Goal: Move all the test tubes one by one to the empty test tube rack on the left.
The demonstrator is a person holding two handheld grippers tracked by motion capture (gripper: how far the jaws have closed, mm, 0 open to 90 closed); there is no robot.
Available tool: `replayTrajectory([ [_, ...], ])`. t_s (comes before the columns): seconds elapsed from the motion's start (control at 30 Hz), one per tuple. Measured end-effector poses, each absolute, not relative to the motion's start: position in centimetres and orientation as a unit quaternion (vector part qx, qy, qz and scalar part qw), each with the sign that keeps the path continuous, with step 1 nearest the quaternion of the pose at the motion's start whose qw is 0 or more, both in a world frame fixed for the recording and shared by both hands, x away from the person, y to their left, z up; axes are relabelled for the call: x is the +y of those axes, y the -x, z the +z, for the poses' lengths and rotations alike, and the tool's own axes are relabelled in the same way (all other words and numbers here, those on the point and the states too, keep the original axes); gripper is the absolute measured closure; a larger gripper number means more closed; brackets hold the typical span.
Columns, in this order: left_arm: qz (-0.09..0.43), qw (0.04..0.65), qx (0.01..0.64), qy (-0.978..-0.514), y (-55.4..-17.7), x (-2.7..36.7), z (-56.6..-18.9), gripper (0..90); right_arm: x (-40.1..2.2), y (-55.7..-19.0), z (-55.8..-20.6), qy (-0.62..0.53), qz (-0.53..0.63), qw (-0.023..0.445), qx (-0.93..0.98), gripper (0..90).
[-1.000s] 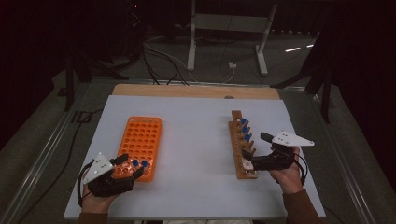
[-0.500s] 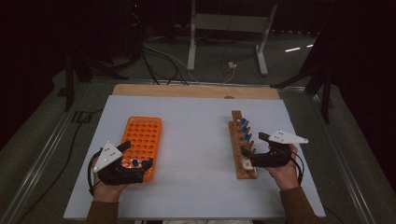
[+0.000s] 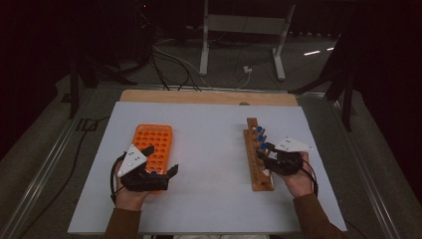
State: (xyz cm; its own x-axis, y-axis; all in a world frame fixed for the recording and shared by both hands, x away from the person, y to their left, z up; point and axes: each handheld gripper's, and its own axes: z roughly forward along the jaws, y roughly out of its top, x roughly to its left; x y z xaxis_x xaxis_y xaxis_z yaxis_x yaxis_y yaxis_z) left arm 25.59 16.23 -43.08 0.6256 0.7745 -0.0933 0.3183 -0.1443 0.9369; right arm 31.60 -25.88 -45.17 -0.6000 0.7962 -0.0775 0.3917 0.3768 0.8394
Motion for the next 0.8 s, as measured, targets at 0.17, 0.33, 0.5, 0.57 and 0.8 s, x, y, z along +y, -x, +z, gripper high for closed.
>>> replayTrajectory([
  [0.17,0.212,0.535,0.374,-0.727,-25.9,15.3,-43.0,0.8,-25.7,-32.4,-45.7,-0.385,0.422,0.233,0.787,68.3],
  [0.33,0.209,0.534,0.374,-0.729,-26.1,14.6,-43.1,0.8,-25.7,-32.7,-46.0,-0.392,0.424,0.230,0.783,75.8],
  [0.5,0.212,0.531,0.373,-0.731,-26.2,14.2,-43.0,0.8,-25.6,-32.6,-45.8,-0.386,0.425,0.230,0.786,76.9],
  [0.57,0.213,0.531,0.376,-0.729,-26.2,14.1,-43.0,0.8,-25.7,-32.4,-45.5,-0.385,0.429,0.232,0.783,76.9],
  [0.8,0.215,0.533,0.372,-0.729,-26.3,13.5,-42.7,0.8,-26.0,-31.9,-43.9,-0.377,0.444,0.243,0.776,77.0],
])
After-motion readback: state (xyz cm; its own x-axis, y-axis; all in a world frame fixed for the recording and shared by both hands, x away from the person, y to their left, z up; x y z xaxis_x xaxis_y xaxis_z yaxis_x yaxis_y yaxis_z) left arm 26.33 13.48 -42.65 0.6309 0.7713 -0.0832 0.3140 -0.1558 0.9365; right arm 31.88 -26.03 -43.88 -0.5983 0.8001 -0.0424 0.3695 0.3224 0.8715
